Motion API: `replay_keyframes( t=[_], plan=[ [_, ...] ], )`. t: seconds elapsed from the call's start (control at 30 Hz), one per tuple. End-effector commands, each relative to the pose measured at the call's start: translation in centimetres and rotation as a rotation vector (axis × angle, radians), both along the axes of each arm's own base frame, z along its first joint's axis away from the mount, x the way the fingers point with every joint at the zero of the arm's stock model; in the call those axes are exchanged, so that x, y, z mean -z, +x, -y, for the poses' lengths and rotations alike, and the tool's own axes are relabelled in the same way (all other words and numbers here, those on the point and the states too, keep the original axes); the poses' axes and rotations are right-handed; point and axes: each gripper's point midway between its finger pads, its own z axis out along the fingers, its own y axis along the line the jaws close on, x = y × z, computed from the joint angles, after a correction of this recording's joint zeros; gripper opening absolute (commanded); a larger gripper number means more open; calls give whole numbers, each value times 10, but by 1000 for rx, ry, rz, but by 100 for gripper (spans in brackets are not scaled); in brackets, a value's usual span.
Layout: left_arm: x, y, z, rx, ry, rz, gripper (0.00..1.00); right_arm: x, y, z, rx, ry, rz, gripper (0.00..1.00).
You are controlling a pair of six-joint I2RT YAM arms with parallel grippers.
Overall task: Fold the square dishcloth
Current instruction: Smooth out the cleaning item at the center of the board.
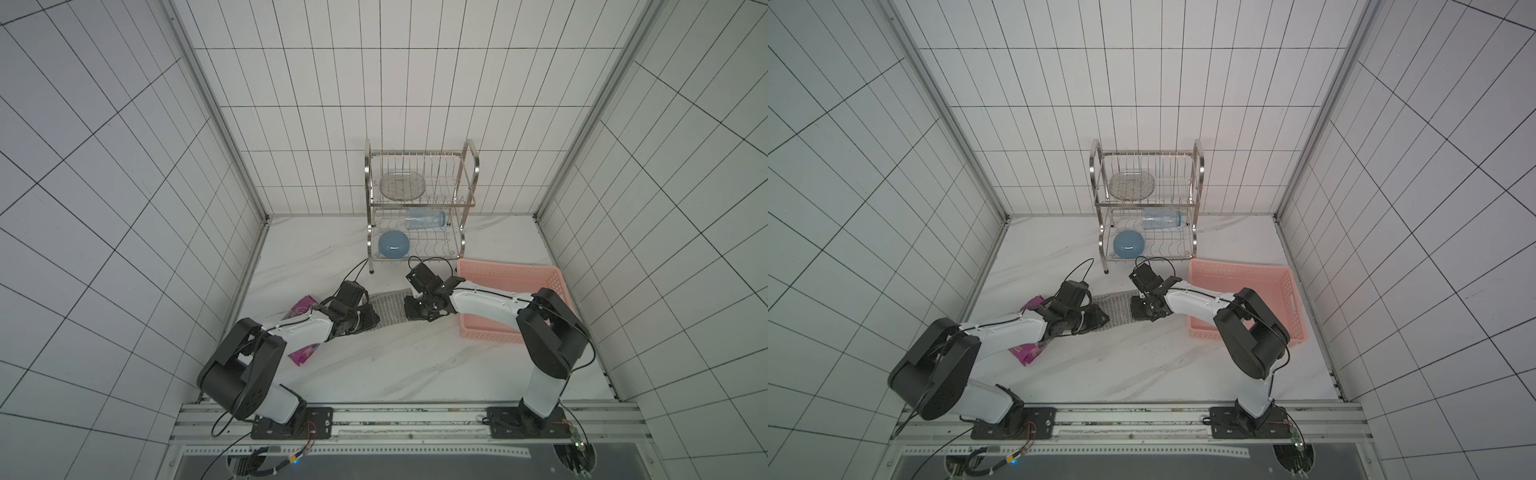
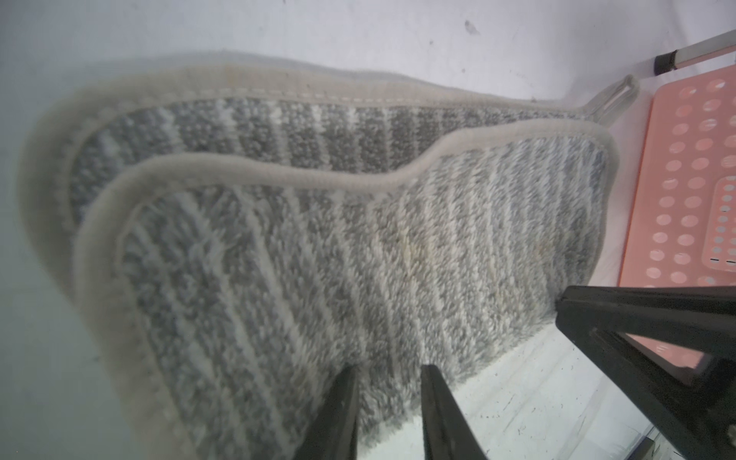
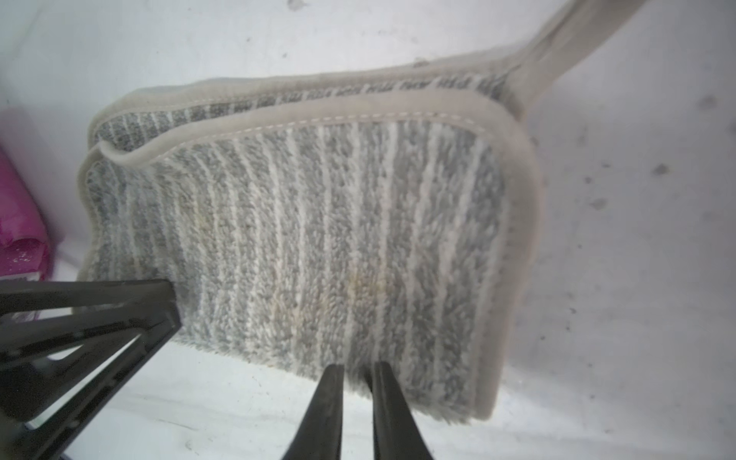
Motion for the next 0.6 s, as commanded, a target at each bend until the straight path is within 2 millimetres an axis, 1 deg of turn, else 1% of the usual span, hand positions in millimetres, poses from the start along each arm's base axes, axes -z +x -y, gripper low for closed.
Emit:
replay_keyframes(
  t=[0.0,0.17,0.27,0.33,0.47,0.57],
  plan=[
    [-8,1,-7,2,19,28,29,12,4,12,29,-38,-6,18],
    [-11,-2,-17,-25,42,28,30,16,3,15,32,-49,-14,18],
    [-7,-7,-24,-44,60,17,29,20,1,17,36,-57,-21,18],
    [-3,-9,-29,-59,67,6,30,21,0,18,37,-58,-24,18],
    [13,-16,-41,-93,75,-35,29,21,-1,19,38,-59,-24,18],
    [20,-16,-46,-105,72,-47,29,21,-1,20,35,-60,-24,18]
  ],
)
